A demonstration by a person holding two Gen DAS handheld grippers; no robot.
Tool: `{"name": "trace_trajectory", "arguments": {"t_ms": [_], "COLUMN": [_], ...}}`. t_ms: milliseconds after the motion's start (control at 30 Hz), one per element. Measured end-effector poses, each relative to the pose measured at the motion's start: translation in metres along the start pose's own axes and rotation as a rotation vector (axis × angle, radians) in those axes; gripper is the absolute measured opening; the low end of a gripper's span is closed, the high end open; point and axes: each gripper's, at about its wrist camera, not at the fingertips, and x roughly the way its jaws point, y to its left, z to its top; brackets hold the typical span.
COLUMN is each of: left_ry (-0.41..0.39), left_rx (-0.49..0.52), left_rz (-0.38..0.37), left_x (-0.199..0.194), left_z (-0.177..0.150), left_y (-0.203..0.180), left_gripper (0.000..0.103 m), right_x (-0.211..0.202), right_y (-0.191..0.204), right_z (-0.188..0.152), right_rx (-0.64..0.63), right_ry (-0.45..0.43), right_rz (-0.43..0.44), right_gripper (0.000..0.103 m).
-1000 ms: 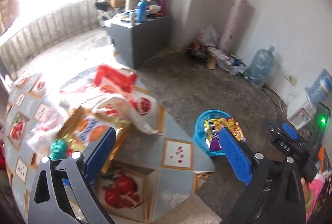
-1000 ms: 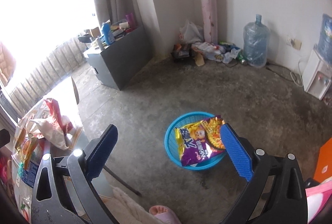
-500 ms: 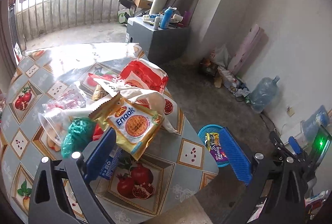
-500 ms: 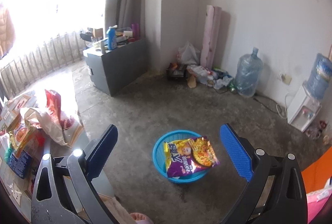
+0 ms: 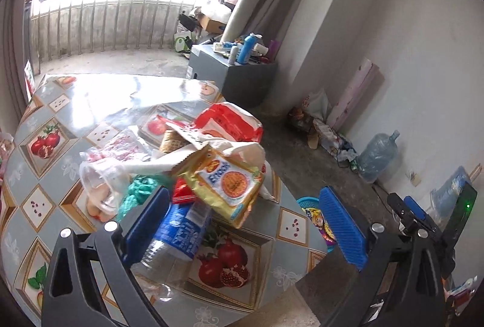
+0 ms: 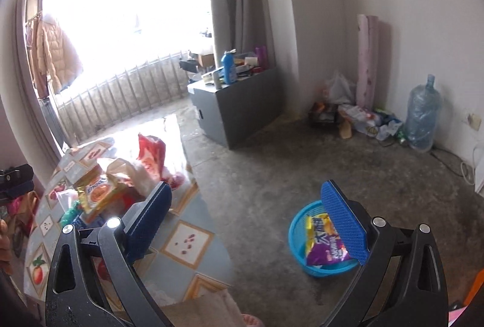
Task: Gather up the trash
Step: 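Move both tools back over the table toward the Enaak packet, then grasp the white tissue on the table with the right tool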
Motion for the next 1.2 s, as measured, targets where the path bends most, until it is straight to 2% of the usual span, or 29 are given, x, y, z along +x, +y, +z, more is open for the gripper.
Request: {"name": "trace_trajectory", "arguments": {"t_ms": [300, 567, 733, 933, 1067, 1200], "left_ry": [-0.092, -0.151, -0.172, -0.166, -0.107, -0.038], "left_rx": [0.060, 0.070, 0.100, 0.095, 0.083, 0.099], "left_rz": [0.073, 0.074, 0.067, 0.010, -0.040, -0.049], "left_x": [-0.013, -0.013, -0.004, 0.015, 0.042, 0.069], "left_z": [-0.012, -0.018, -0.015, 0.001, 0.011, 0.016], "left_y": [0.033, 0.054, 0.057, 0.062, 0.065, 0.064], "left_gripper": [0.097, 0.096, 0.088, 0.074, 0.063, 0.054], "right_x": [0.011, 0.028, 0.038, 0.051, 0.067, 0.090], "right_y": [0.027, 0.042, 0.052, 0.061, 0.070, 0.085], "right_z": [-0.005, -0.010, -0.008, 0.001, 0.011, 0.019], "right_rx": [0.029, 0.045, 0.039, 0.010, -0.013, -0.056], "right_ry": [0.073, 0.149, 0.166, 0.175, 0.190, 0.221], "right_rz": [0.120, 0.222, 0.249, 0.287, 0.336, 0.402], "right_gripper": [0.095, 0.083, 0.074, 0.063, 0.056, 0.052]}}
